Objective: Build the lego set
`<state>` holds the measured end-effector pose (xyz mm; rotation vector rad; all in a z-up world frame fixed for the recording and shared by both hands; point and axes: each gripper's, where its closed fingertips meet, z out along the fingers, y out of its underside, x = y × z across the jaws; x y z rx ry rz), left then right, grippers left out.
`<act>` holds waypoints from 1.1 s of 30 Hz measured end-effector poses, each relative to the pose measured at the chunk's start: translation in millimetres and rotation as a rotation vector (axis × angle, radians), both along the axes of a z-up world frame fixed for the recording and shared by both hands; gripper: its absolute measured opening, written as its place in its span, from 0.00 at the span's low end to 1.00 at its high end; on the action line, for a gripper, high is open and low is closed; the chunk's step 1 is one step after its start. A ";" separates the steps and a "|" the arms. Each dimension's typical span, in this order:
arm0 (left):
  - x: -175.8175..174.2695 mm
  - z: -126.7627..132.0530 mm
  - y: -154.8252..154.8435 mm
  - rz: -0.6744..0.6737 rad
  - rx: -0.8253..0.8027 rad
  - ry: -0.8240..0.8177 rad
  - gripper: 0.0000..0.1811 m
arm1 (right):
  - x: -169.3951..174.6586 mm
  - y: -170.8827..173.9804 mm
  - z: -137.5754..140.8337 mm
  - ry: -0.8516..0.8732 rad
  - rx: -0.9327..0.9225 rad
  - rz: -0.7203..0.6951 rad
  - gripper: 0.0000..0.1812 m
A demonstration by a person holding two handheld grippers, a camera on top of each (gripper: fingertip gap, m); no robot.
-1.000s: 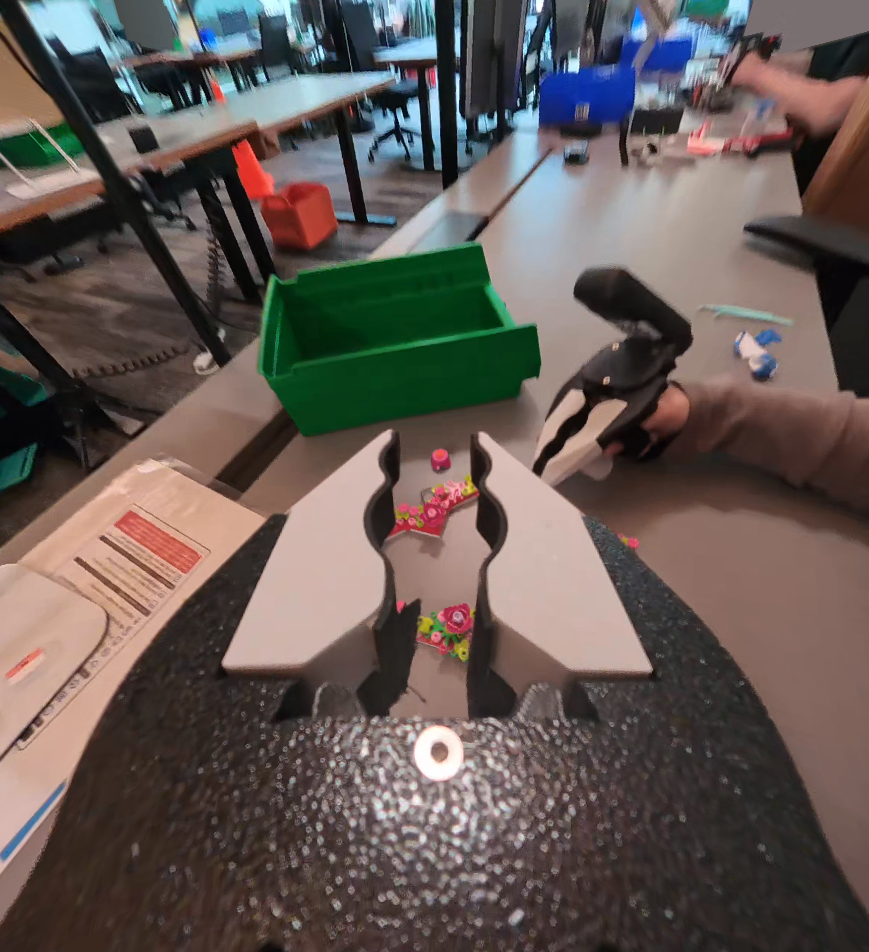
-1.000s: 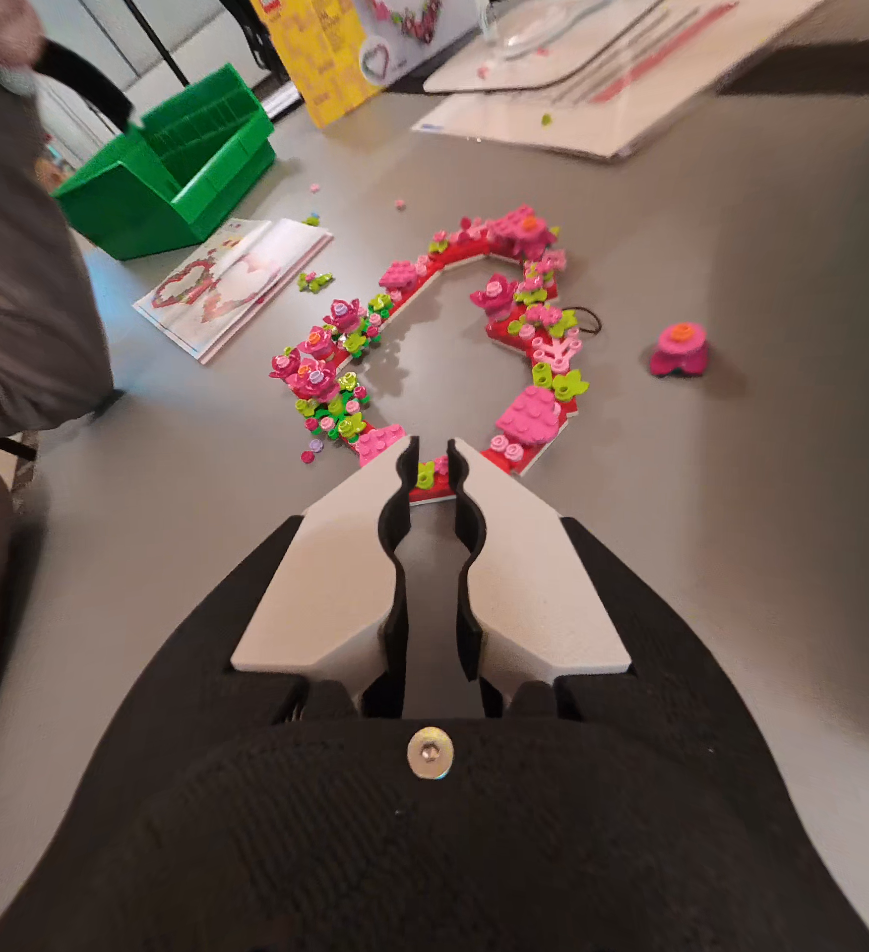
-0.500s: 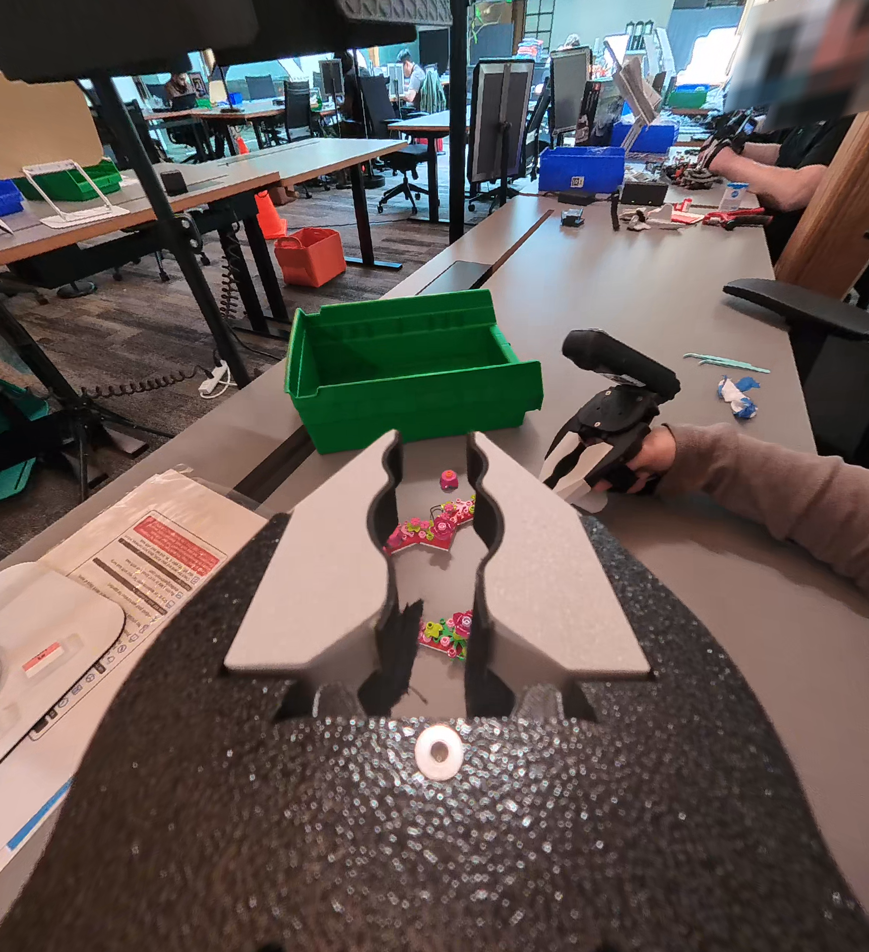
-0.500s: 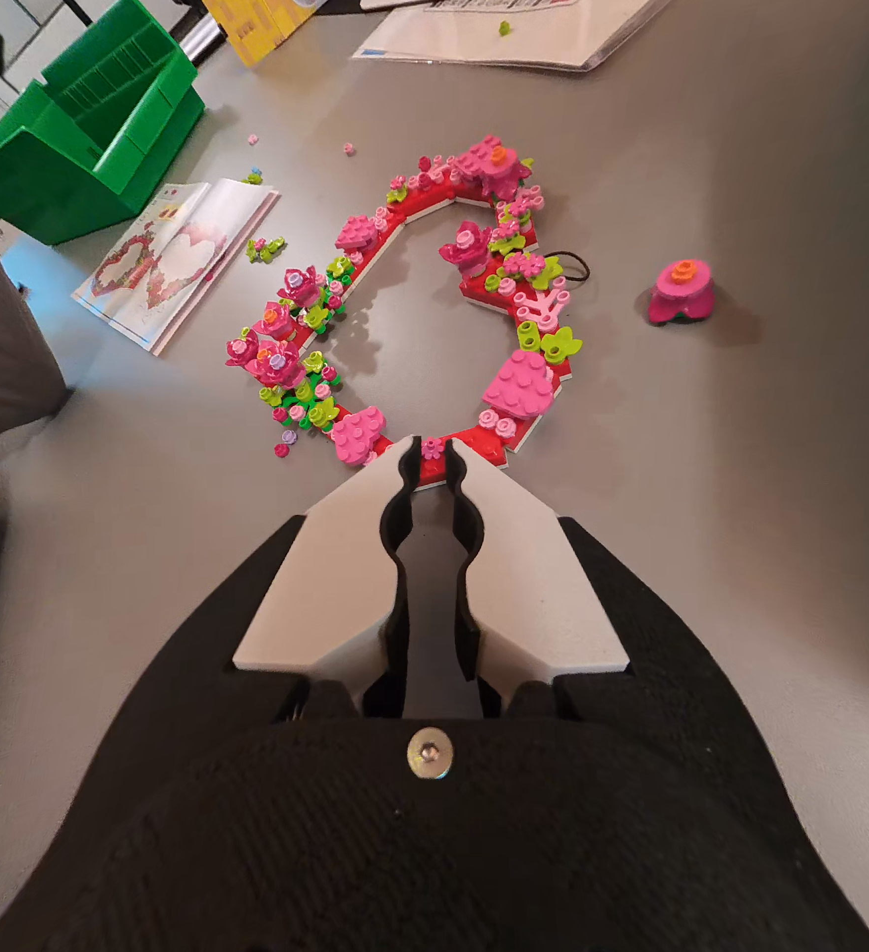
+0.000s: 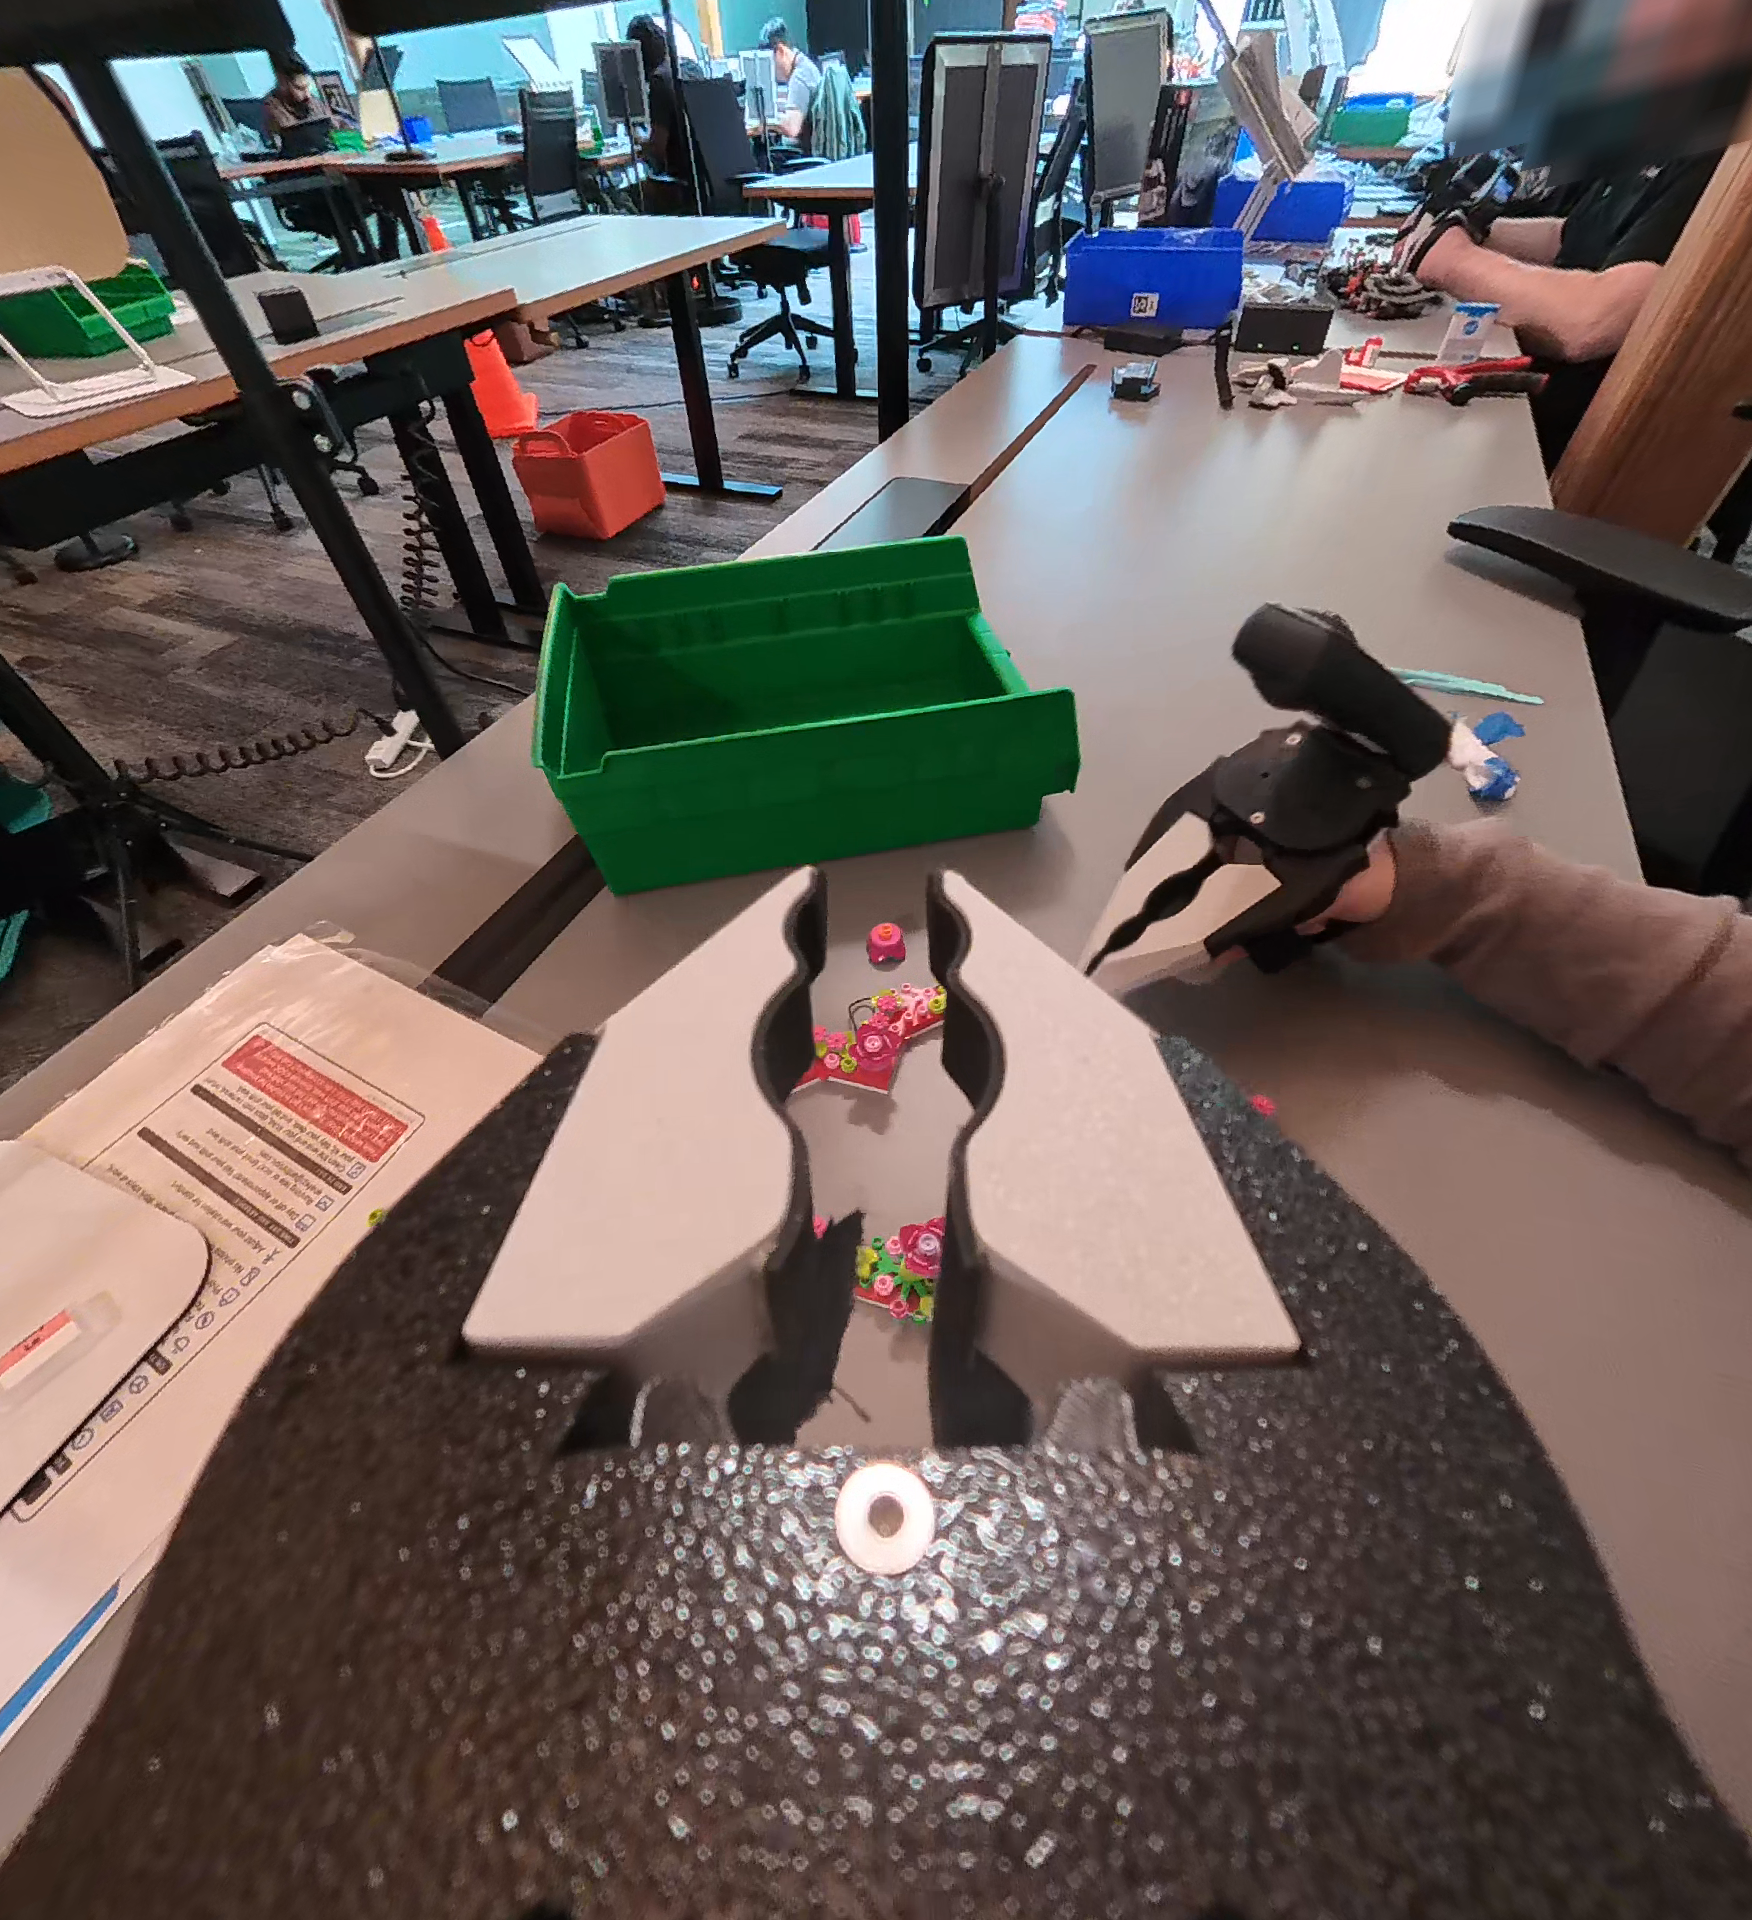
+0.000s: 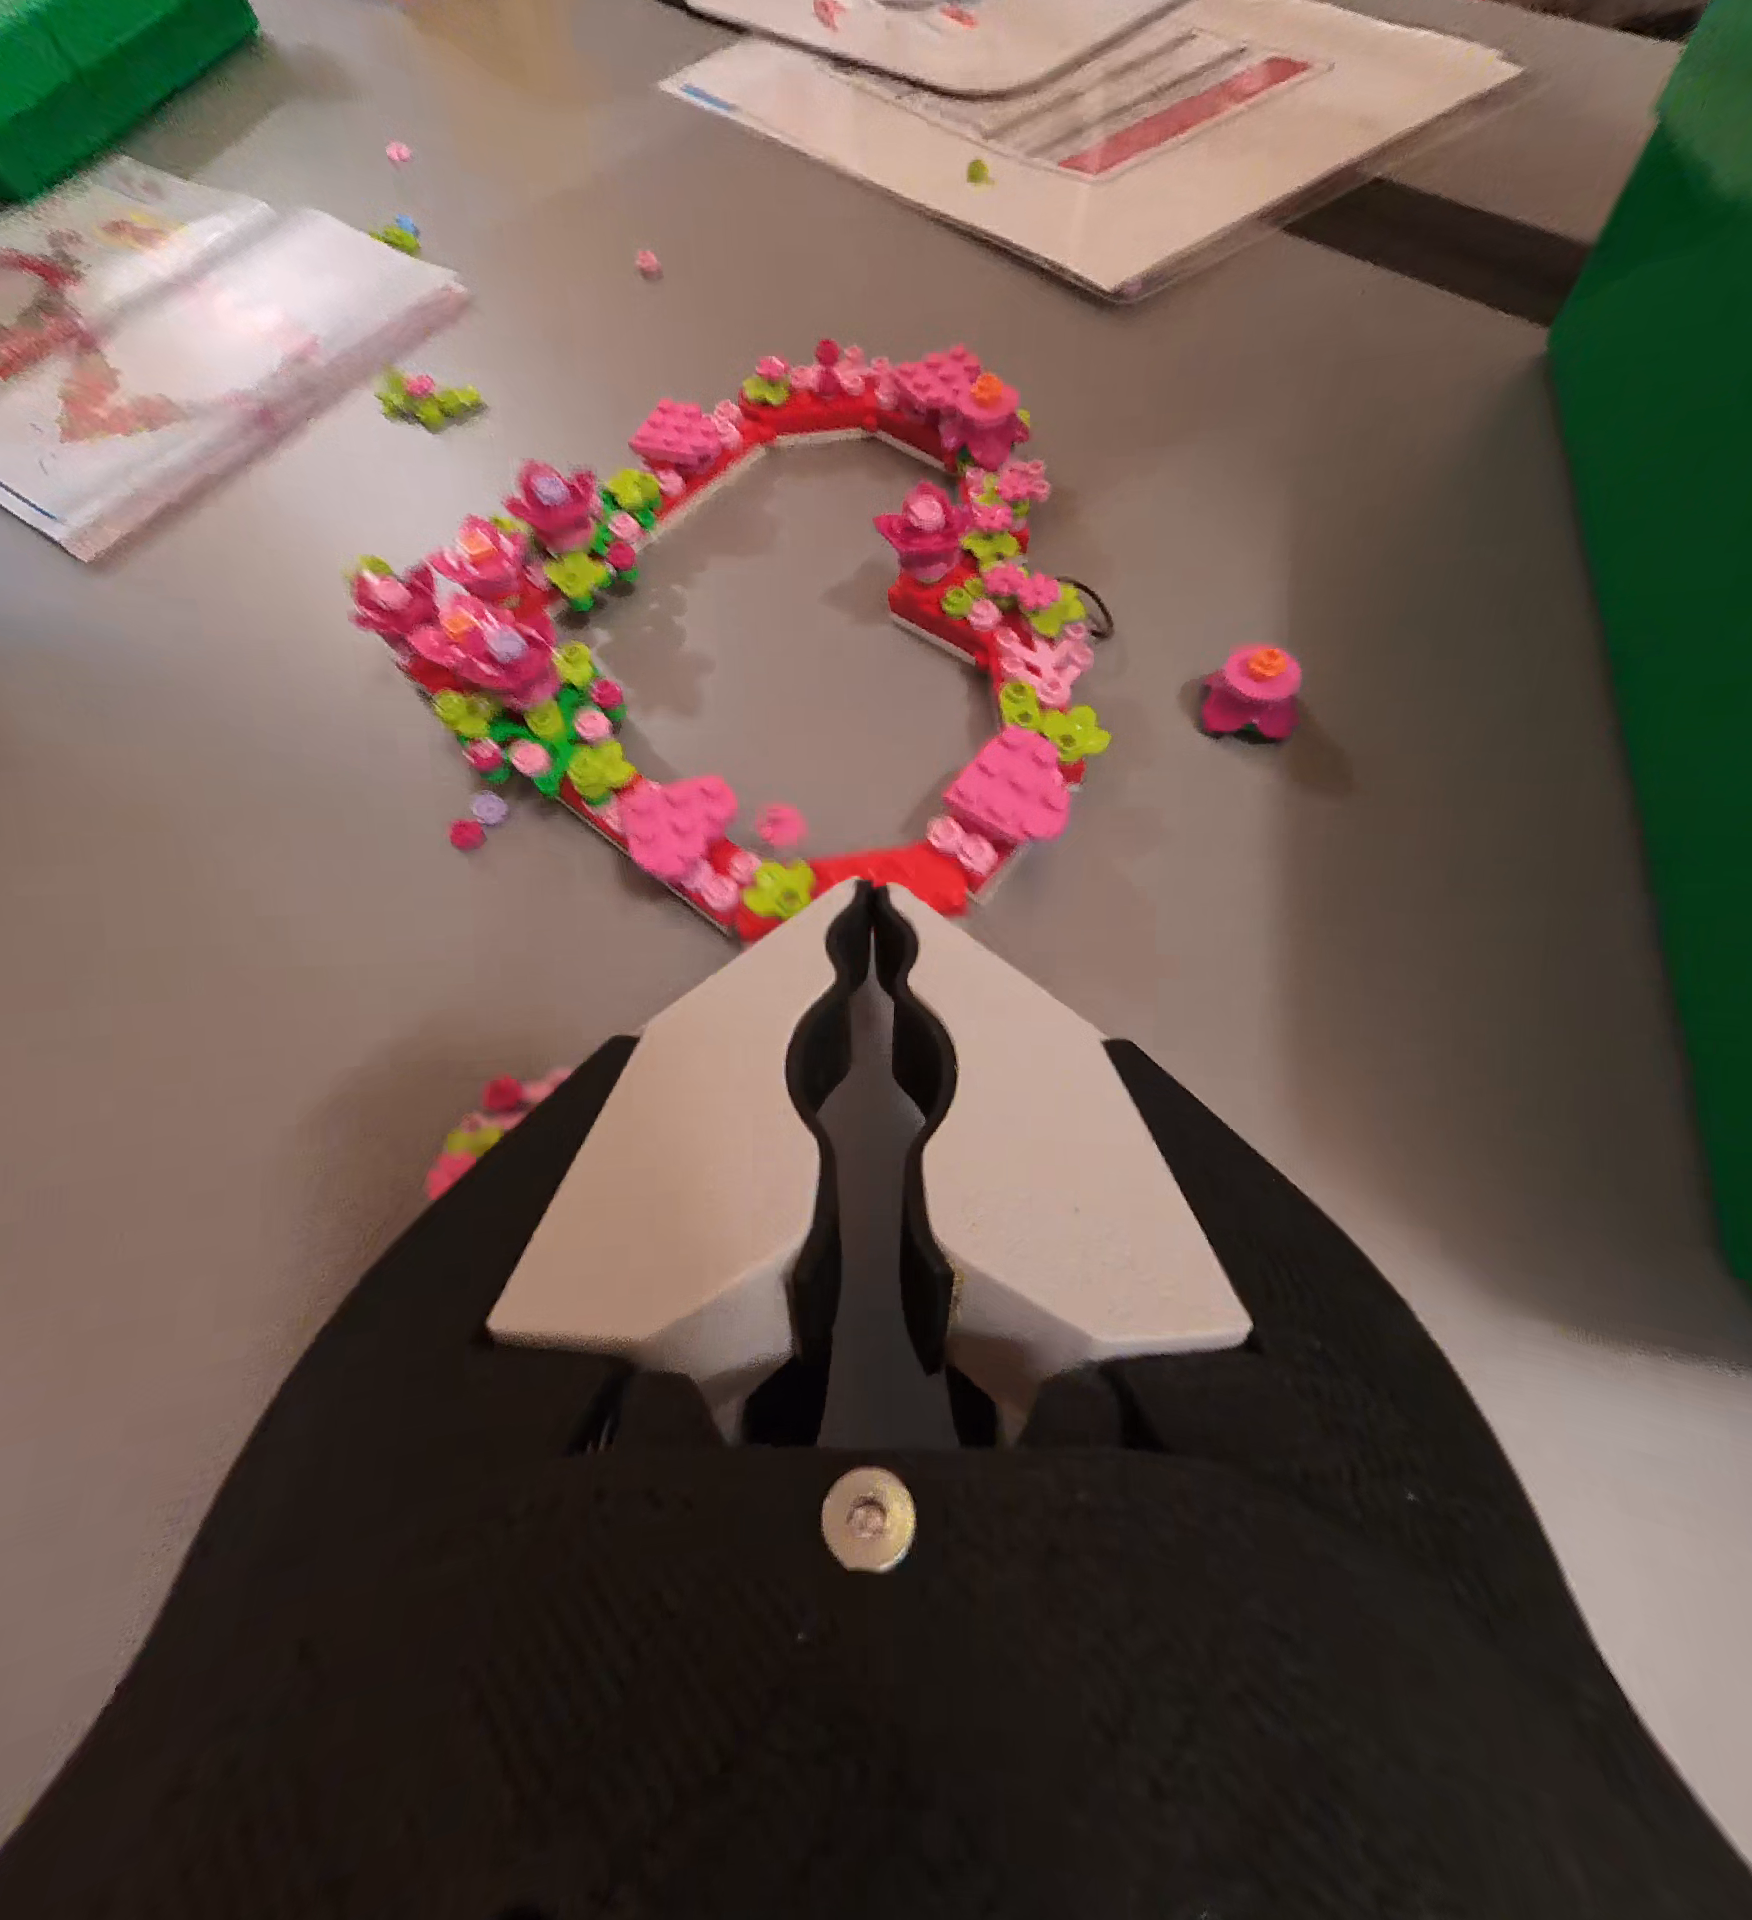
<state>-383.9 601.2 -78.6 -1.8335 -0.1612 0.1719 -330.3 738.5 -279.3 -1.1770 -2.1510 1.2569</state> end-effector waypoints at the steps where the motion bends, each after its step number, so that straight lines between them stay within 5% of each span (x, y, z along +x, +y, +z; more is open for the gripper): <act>1: 1.2 0.1 0.6 -0.005 -0.002 0.003 0.09 | 3.6 7.9 -1.3 0.006 0.047 -0.019 0.00; 7: 5.1 0.5 2.5 -0.015 -0.007 0.016 0.09 | 27.4 23.0 9.9 0.103 0.143 -0.146 0.00; 13: 13.5 8.2 1.9 -0.031 0.012 0.037 0.09 | 45.8 61.6 78.9 0.701 0.319 -0.647 0.02; 16: 24.1 21.2 -2.2 -0.049 0.049 0.062 0.09 | 68.1 66.0 101.4 0.863 0.290 -0.808 0.03; 33: 65.9 69.9 -21.2 -0.090 0.203 0.243 0.08 | 50.7 73.2 77.9 0.740 0.740 -0.836 0.02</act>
